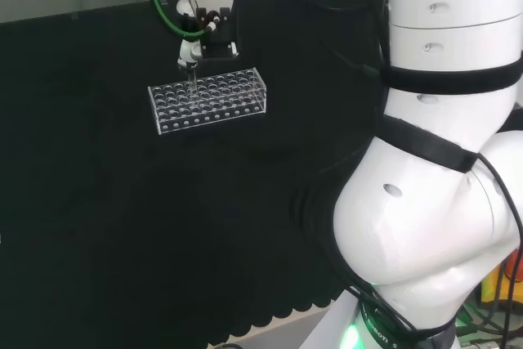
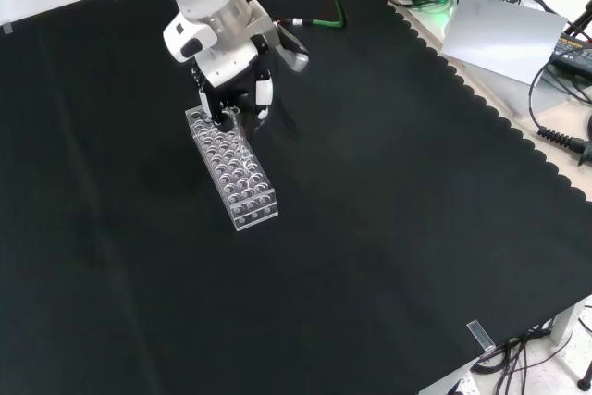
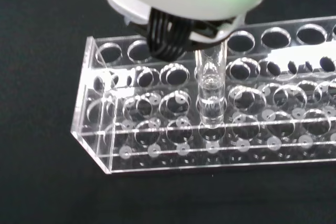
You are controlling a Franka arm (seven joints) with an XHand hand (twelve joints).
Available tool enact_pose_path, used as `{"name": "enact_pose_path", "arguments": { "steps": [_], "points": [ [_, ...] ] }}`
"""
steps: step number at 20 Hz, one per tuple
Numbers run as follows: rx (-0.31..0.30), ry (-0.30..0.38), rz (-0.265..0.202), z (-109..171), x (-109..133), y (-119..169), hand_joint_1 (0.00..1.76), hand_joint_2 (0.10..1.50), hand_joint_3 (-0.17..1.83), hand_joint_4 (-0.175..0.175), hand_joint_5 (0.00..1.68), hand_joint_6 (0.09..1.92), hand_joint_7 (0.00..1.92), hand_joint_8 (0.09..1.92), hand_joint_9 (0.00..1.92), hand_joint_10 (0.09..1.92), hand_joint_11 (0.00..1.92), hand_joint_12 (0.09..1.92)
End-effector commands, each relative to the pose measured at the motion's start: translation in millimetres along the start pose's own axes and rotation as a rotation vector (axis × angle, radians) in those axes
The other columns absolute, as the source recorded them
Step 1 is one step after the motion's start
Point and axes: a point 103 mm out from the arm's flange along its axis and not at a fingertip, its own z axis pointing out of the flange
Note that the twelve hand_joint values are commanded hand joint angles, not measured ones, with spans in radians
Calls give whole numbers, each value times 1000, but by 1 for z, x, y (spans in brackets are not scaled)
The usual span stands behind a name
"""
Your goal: Pick up the test tube.
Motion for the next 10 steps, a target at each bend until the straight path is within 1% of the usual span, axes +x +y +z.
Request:
{"name": "enact_pose_path", "arguments": {
  "steps": [1,6,10],
  "points": [
    [-7,50,9,-30,-5,-12,1242,633,611,-175,1433,337,1796,329,1743,777,1397,880],
    [-17,90,25,-59,-10,-25,1242,630,615,-175,1435,334,1798,325,1741,779,1396,880],
    [-43,90,23,-82,-15,-38,1243,628,618,-175,1437,332,1799,322,1739,781,1395,879]
  ]
}}
